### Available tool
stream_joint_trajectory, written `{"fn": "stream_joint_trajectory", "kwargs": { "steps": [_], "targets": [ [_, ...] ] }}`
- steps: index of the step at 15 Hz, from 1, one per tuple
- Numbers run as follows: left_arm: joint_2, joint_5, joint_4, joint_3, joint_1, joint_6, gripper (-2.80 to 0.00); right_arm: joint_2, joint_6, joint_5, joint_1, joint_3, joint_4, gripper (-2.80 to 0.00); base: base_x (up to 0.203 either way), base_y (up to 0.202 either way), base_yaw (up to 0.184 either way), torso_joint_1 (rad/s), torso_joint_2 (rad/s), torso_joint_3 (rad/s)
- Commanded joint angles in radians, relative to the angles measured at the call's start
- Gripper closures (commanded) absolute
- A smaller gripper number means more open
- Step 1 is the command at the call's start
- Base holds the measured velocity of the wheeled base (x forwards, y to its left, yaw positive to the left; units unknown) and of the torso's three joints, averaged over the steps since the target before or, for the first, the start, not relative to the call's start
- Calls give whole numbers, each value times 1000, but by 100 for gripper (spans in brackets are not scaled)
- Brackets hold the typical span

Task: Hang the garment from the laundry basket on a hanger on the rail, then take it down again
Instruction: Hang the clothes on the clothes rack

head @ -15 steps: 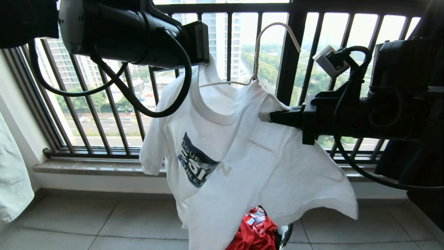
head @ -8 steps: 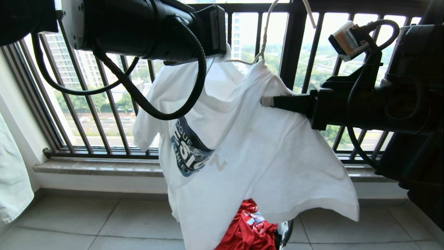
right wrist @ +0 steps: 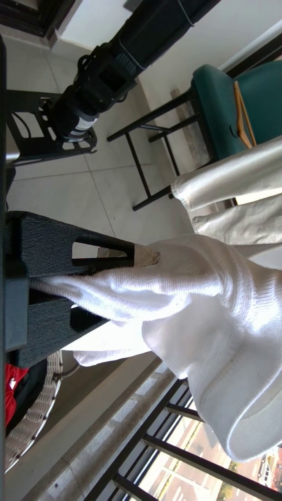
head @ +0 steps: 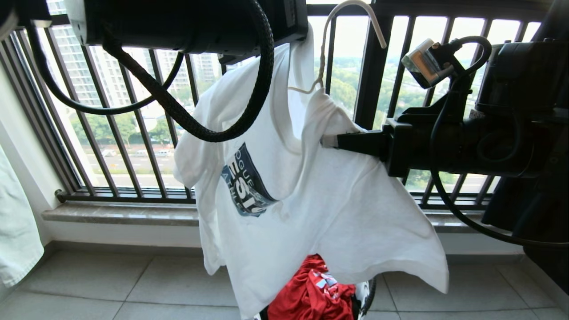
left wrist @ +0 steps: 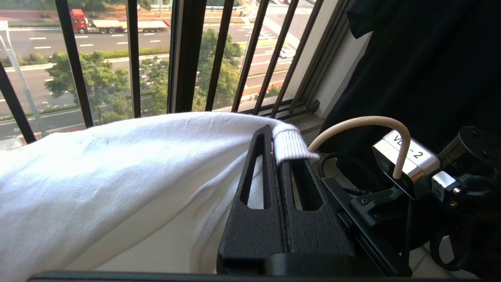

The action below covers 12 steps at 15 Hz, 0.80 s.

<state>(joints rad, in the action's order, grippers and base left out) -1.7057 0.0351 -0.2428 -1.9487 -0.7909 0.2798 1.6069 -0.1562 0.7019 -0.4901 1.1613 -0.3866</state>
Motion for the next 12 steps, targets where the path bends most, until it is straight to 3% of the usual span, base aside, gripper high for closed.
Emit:
{"fn": "stream_joint_trajectory", "kwargs": {
  "steps": [1,5,12],
  "targets": [
    [20,0,-3,1,-19,14,0,28,-2,4,-8,4,-2,0,0,0,0,0,0,0],
    [11,8,-23,10,-37,15,0,33,-6,4,-14,8,-2,0,0,0,0,0,0,0],
    [6,14,-74,14,24,-3,0,18,-20,4,-13,8,-2,0,0,0,0,0,0,0]
  ]
}}
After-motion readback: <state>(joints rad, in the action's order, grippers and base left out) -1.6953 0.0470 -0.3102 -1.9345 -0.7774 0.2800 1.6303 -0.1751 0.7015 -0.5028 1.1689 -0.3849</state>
